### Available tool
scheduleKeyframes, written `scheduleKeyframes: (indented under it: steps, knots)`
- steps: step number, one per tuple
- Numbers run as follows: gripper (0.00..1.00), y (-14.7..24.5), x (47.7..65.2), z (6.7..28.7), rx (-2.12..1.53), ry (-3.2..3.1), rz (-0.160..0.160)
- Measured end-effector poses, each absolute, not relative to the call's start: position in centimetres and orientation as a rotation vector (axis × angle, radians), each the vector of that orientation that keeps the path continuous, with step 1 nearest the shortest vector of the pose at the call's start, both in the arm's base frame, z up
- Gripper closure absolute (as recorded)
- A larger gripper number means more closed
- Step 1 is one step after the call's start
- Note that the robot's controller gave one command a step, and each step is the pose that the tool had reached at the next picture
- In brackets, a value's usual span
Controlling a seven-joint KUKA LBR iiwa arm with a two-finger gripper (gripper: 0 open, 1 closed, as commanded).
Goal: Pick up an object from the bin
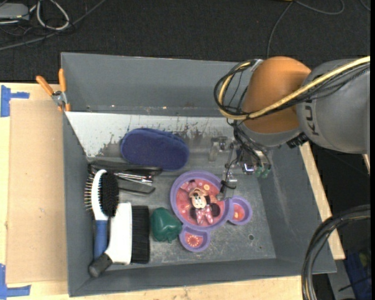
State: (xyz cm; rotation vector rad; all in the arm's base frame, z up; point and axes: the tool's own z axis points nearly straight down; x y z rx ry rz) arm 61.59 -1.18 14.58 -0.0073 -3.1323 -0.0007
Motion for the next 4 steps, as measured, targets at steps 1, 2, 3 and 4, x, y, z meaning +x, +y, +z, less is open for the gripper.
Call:
scheduleKeyframes:
  steps: [1,2,3,4]
  knots:
    - [0.00,-1.2,61.8,15.0,-0.007,-3.140,0.000]
    - [0.00,-1.9,62.3,9.7,-0.258,-3.134,-0.002]
    - [0.00,-2.0,61.9,8.7,-0.298,-3.123,0.000]
    - [0.00,-2.0,61.9,8.3,-0.311,-3.120,0.000]
